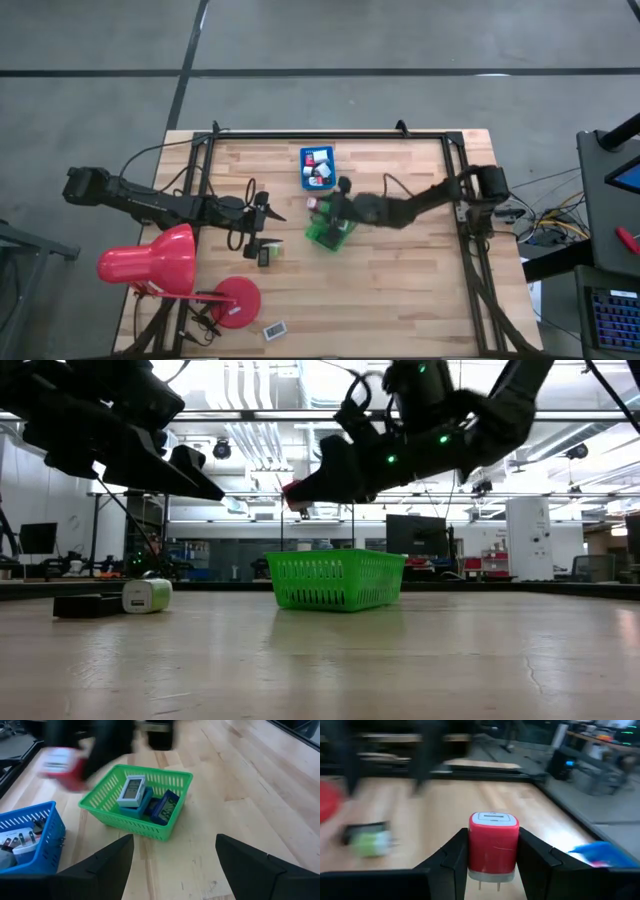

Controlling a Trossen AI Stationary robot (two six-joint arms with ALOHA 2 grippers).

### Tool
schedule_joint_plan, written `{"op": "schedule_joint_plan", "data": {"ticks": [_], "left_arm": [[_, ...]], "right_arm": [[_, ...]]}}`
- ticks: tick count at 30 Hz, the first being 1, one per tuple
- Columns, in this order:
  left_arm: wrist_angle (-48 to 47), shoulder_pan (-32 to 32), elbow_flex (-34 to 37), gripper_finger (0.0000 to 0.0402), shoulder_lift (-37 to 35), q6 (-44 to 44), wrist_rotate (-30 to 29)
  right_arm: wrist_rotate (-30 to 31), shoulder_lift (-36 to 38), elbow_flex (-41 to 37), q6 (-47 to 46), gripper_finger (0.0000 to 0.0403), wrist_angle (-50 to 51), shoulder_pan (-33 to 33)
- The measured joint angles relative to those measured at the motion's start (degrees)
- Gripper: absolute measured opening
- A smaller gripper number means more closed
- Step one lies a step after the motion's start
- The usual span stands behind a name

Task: Pick & Place Office items
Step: Put the small red charger adapter into the blue bin

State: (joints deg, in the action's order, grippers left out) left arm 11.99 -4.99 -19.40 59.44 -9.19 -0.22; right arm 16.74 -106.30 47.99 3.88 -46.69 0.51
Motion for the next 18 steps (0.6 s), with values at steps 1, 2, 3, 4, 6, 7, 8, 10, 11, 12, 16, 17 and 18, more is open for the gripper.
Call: {"op": "schedule_joint_plan", "data": {"ticks": [1, 2, 3, 4, 6, 7, 8, 10, 11, 12, 16, 17, 18], "left_arm": [[0.00, 0.00, 0.00, 0.0284, 0.00, 0.00, -0.09], [0.02, 0.00, 0.00, 0.0284, 0.00, 0.00, -0.23], [0.00, 0.00, 0.00, 0.0284, 0.00, 0.02, -0.33], [0.00, 0.00, 0.00, 0.0284, 0.00, 0.01, -0.47], [0.00, 0.00, 0.00, 0.0284, 0.00, 0.00, -0.89], [0.00, 0.00, 0.00, 0.0284, 0.00, 0.00, -0.95], [0.00, 0.00, 0.00, 0.0284, 0.00, 0.00, -0.97], [0.00, 0.00, 0.00, 0.0284, 0.00, 0.00, -0.99], [0.00, -0.02, 0.00, 0.0284, 0.00, 0.00, -1.02], [0.00, 0.00, 0.01, 0.0284, 0.00, 0.00, -1.09], [0.00, -0.02, 0.01, 0.0284, 0.00, 0.00, -1.08], [0.00, 0.00, 0.01, 0.0284, 0.00, 0.00, -1.08], [0.00, 0.00, 0.01, 0.0284, 0.00, 0.00, -1.08]], "right_arm": [[-0.22, 0.08, 0.02, 0.00, 0.0121, -0.38, 1.45], [-0.29, 0.19, 0.02, -0.02, 0.0121, -0.65, 2.87], [-0.29, 0.19, 0.08, -0.04, 0.0121, -0.67, 4.26], [-0.29, 0.19, 0.22, -0.37, 0.0121, -0.58, 5.70], [-0.66, 0.19, 0.50, -0.98, 0.0121, 0.33, 8.25], [-1.12, 0.19, 0.82, -1.39, 0.0121, 0.93, 9.47], [-1.86, 0.19, 1.26, -2.04, 0.0121, 2.00, 10.59], [-4.05, 0.19, 2.29, -3.51, 0.0121, 4.88, 12.66], [-5.12, 0.19, 3.14, -4.16, 0.0121, 6.83, 13.46], [-6.19, 0.19, 4.15, -4.72, 0.0121, 9.12, 14.16], [-6.90, 0.19, 9.93, -5.18, 0.0121, 21.42, 15.57], [-6.96, 0.19, 11.51, -5.08, 0.0121, 24.57, 15.77], [-6.95, 0.19, 13.24, -5.05, 0.0121, 27.68, 15.96]]}}
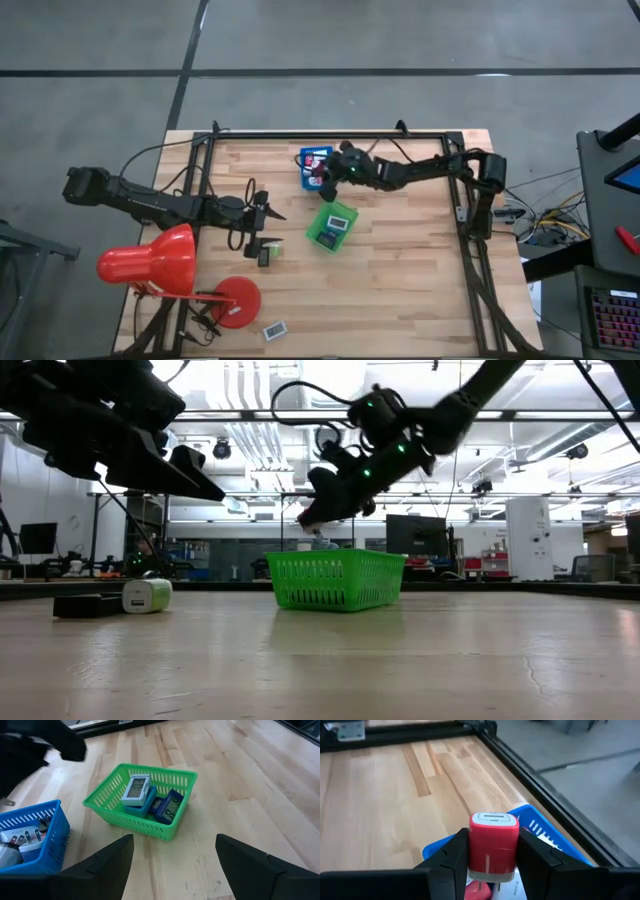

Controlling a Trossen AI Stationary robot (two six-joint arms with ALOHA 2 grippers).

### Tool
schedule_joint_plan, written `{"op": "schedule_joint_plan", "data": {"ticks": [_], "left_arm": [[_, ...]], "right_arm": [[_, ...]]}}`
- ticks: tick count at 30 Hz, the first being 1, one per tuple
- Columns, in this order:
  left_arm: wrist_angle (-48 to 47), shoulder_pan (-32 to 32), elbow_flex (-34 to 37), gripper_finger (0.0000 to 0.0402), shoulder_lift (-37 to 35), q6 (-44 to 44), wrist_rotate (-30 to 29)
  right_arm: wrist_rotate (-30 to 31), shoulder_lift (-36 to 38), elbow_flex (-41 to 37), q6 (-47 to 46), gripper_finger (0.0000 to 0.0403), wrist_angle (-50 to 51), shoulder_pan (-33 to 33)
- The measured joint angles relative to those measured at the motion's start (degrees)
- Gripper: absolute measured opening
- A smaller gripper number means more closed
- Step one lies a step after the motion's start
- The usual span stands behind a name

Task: Pick & Place Office items
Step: Put the small red charger adapter into the blue bin

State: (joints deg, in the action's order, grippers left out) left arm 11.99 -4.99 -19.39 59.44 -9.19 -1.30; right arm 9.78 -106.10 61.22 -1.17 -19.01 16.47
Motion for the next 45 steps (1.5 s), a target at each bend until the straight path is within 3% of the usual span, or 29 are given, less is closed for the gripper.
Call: {"op": "schedule_joint_plan", "data": {"ticks": [7, 22, 45], "left_arm": [[-0.02, -0.01, 0.01, 0.0284, 0.00, 0.02, 0.02], [-0.30, 0.00, 0.01, 0.0284, 0.02, 0.46, 0.00], [-0.35, -0.01, 0.03, 0.0284, 0.02, 0.44, -0.02]], "right_arm": [[-5.94, -1.06, 9.63, -1.63, 0.0121, 16.01, 2.67], [-10.29, -9.49, 19.02, -3.53, 0.0121, 29.85, 5.67], [-11.64, -9.64, 18.84, -5.99, 0.0121, 32.53, 6.62]]}}
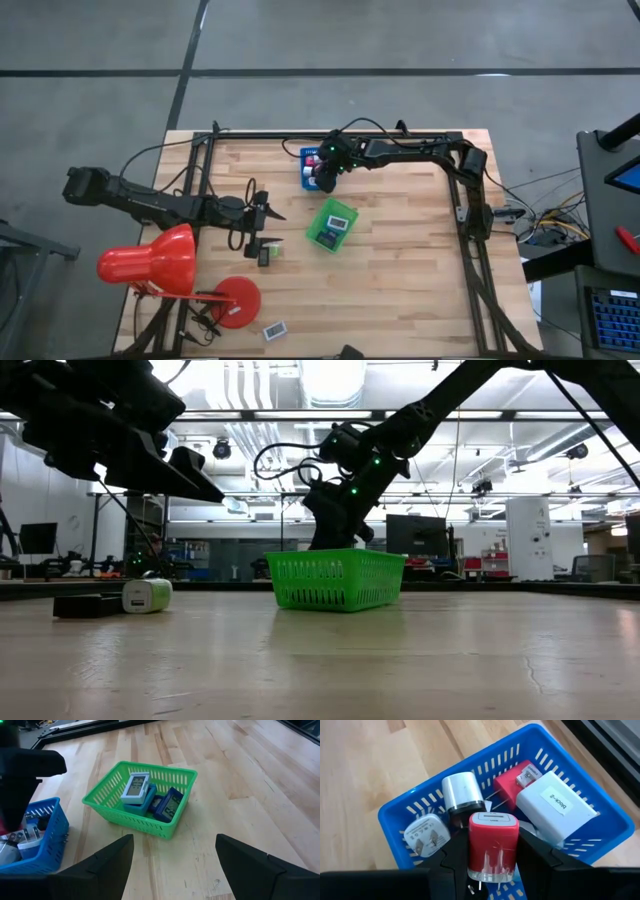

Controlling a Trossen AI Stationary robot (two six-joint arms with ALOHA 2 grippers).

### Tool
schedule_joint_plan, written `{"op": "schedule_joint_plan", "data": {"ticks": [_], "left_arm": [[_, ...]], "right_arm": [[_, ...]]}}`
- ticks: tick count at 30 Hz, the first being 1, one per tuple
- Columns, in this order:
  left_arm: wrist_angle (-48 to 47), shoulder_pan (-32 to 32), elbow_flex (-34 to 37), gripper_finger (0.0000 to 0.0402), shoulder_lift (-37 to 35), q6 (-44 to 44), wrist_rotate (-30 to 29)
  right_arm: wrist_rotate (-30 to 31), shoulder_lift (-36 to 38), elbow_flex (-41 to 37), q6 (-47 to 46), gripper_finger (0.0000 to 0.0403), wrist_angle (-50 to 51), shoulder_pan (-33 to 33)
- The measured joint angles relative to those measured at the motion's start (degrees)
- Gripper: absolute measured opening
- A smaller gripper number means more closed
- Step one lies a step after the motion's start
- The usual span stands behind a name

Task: Pick & Place Office items
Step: Put the small red charger adapter into the blue bin, then put the small green charger adapter into the blue bin

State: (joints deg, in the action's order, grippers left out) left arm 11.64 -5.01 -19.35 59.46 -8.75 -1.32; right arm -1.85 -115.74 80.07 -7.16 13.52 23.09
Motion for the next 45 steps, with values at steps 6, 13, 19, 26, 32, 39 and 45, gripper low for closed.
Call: {"op": "schedule_joint_plan", "data": {"ticks": [6, 13, 19, 26, 32, 39, 45], "left_arm": [[-0.03, -0.01, 0.00, 0.0284, 0.00, 0.00, 0.00], [-0.04, -0.01, 0.00, 0.0284, 0.00, 0.00, -0.02], [-0.06, 0.01, 0.00, 0.0284, 0.00, 0.00, 0.00], [-0.08, -0.01, 0.00, 0.0284, 0.00, -0.02, -0.02], [-1.29, -0.01, 0.00, 0.0284, 0.00, 0.02, -0.02], [-6.05, -0.01, 0.00, 0.0284, 0.00, 1.93, -0.03], [-8.52, -0.01, 0.00, 0.0284, 0.00, 3.86, 0.42]], "right_arm": [[-0.15, 0.00, -0.04, -0.11, 0.0121, 0.00, 0.00], [0.33, 0.00, -0.06, -1.46, 0.0174, -0.17, 0.00], [0.35, 0.00, -0.06, -1.47, 0.0207, -0.76, -0.04], [1.82, 0.01, -0.08, 0.00, 0.0210, -3.73, -0.18], [2.16, 0.24, -0.08, 3.45, 0.0211, -7.26, -1.38], [3.83, 1.36, -0.10, 7.31, 0.0212, -9.97, -5.29], [6.49, 4.36, -0.27, 9.30, 0.0212, -9.61, -9.28]]}}
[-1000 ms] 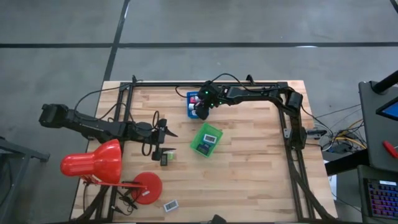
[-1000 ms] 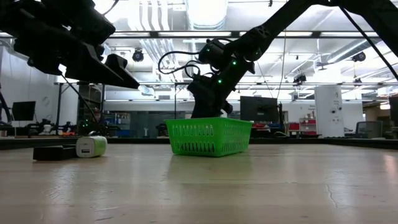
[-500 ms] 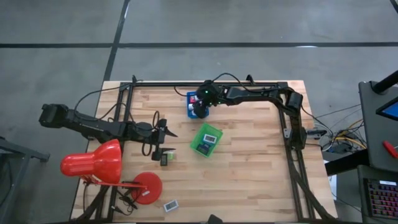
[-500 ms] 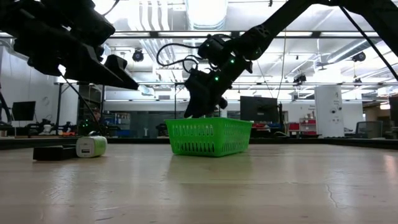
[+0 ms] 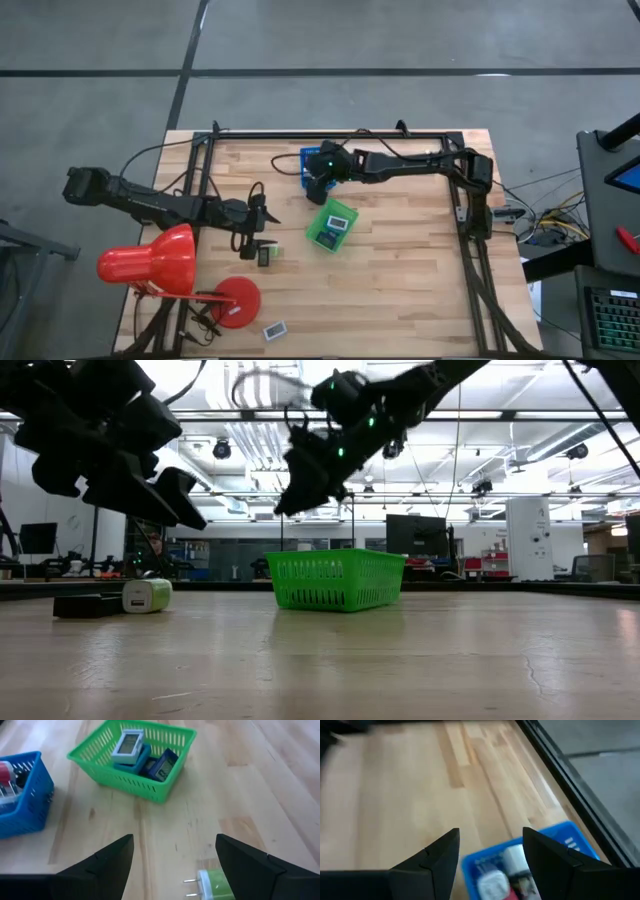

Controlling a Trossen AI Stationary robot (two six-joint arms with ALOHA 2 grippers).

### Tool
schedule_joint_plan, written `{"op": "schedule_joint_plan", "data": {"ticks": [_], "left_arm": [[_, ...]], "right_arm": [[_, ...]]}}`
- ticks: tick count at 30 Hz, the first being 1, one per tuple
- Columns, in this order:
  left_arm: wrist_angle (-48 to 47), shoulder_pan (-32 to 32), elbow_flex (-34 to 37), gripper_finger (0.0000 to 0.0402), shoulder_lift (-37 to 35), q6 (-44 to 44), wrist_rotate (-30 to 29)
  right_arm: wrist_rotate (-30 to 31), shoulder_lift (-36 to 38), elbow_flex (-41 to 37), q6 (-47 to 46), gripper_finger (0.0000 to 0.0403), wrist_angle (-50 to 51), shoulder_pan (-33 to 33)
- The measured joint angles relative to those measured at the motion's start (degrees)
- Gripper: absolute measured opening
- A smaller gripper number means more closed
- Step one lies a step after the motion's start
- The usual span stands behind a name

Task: Pick & Place Office items
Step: Put the small green charger adapter into the blue bin

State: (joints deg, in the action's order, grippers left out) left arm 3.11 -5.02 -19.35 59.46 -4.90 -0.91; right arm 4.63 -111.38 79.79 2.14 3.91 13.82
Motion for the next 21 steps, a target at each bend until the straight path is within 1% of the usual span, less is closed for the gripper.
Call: {"op": "schedule_joint_plan", "data": {"ticks": [2, 5, 8, 14, 19, 21], "left_arm": [[-1.02, 0.00, -0.08, 0.0285, 0.00, 0.92, 0.60], [-2.95, -0.12, -0.24, 0.0285, 0.00, 2.33, 3.38], [-3.54, -0.60, -0.19, 0.0285, 0.00, 3.41, 4.38], [-6.51, -1.91, -0.49, 0.0285, 0.09, 5.29, 4.55], [-6.98, -2.98, -0.61, 0.0285, 2.03, 6.38, 4.56], [-7.24, -3.11, -0.76, 0.0285, 3.41, 6.89, 4.68]], "right_arm": [[0.90, 1.38, -0.19, 0.14, 0.0212, 0.08, -1.72], [2.21, 3.59, -0.93, 1.23, 0.0212, 0.21, -4.87], [6.38, 5.23, -1.53, 2.56, 0.0212, 0.62, -8.64], [15.34, 7.90, -3.61, 2.96, 0.0212, 1.77, -15.73], [21.73, 11.16, -6.91, 1.67, 0.0212, 1.88, -20.70], [23.21, 12.35, -8.03, 0.64, 0.0212, 1.81, -22.42]]}}
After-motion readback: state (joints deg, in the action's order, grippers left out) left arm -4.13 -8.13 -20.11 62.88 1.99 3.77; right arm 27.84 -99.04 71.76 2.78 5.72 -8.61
